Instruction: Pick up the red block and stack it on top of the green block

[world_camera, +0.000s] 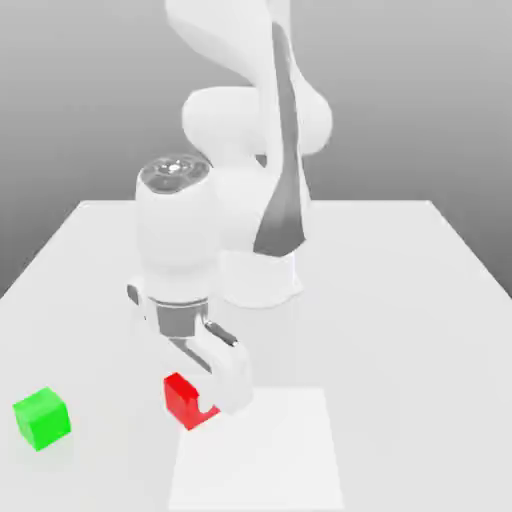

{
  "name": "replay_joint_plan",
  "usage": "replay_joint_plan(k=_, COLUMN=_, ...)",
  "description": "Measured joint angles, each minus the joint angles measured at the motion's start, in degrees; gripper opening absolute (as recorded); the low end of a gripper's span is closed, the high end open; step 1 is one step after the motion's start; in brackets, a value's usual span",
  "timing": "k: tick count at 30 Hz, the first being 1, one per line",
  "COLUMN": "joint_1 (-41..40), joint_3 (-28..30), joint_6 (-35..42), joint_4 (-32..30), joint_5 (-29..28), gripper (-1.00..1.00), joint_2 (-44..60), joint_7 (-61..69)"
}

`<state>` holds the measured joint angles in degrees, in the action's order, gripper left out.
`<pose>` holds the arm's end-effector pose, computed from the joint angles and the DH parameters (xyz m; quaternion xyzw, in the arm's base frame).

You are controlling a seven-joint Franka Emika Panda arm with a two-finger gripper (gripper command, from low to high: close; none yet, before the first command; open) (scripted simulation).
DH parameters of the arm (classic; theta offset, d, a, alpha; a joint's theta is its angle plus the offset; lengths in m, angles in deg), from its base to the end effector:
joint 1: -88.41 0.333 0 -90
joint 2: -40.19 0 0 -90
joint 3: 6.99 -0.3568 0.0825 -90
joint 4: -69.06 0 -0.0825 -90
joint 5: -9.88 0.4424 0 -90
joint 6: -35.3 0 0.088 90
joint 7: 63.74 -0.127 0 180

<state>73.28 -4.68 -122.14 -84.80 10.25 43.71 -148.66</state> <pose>0.4184 -0.1320 0.1805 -0.6246 0.7810 -0.0005 0.0003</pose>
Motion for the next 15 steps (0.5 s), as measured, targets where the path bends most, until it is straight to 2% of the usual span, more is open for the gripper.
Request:
replay_joint_plan(k=6, joint_1=-11.15, joint_3=6.82, joint_6=7.05, joint_4=8.52, joint_5=1.33, gripper=-1.00, joint_2=1.49, joint_7=-11.91)
replay_joint_plan(k=11, joint_1=-13.20, joint_3=6.33, joint_6=1.05, joint_4=10.67, joint_5=4.58, gripper=-1.00, joint_2=9.82, joint_7=-12.19)
replay_joint_plan(k=12, joint_1=-13.70, joint_3=5.79, joint_6=-0.32, joint_4=10.76, joint_5=4.91, gripper=1.00, joint_2=11.29, joint_7=-12.02)
replay_joint_plan(k=15, joint_1=-13.70, joint_3=5.79, joint_6=-0.32, joint_4=10.76, joint_5=4.91, gripper=1.00, joint_2=11.29, joint_7=-12.02)
